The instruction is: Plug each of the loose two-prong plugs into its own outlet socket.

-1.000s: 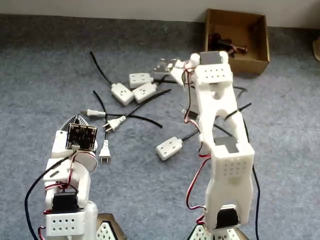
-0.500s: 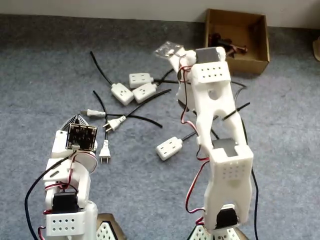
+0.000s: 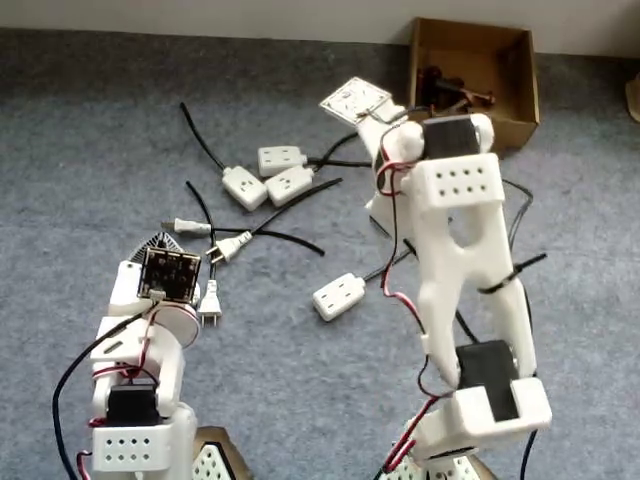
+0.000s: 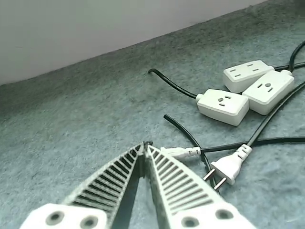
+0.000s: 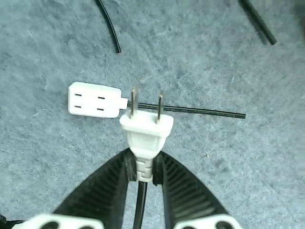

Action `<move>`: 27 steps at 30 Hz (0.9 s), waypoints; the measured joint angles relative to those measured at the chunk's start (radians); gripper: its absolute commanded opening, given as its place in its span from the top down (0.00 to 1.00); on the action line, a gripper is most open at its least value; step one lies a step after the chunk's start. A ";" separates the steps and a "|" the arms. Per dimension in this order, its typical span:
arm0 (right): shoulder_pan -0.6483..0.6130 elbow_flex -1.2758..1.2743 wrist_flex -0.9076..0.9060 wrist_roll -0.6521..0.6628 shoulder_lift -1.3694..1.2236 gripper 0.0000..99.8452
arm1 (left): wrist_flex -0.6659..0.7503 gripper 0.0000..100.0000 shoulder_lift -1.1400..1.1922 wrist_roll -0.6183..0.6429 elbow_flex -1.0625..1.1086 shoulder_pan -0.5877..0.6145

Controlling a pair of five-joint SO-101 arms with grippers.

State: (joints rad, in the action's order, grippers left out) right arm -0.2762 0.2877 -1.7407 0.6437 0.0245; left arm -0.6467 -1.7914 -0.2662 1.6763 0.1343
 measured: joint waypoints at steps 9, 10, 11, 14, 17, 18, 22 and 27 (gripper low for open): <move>-0.002 -0.193 0.002 0.063 0.328 0.99 | -0.006 0.99 0.000 -0.040 0.000 -0.025; -0.002 -0.219 0.014 0.064 0.361 0.99 | -0.006 0.99 0.000 -0.040 0.000 -0.025; -0.002 -0.245 0.034 0.064 0.393 0.99 | -0.006 0.99 0.000 -0.040 0.000 -0.025; -0.002 -0.351 0.095 0.064 0.491 0.99 | -0.021 0.99 0.000 -0.040 0.000 -0.025; -0.002 -0.457 0.166 0.064 0.580 0.99 | -0.040 0.99 0.000 -0.040 0.000 -0.025; -0.002 -0.491 0.193 0.058 0.608 0.99 | -0.040 0.99 0.000 -0.043 0.000 -0.025; -0.003 -0.603 0.285 0.020 0.712 0.99 | -0.040 0.99 0.000 -0.044 0.000 -0.025; -0.003 -0.709 0.381 -0.025 0.793 0.99 | -0.040 0.99 0.000 -0.044 0.000 -0.025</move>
State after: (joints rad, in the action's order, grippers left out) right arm -0.2793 -0.4212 -1.3602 0.6191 0.8178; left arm -0.6866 -1.7914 -0.3107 1.6763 0.1097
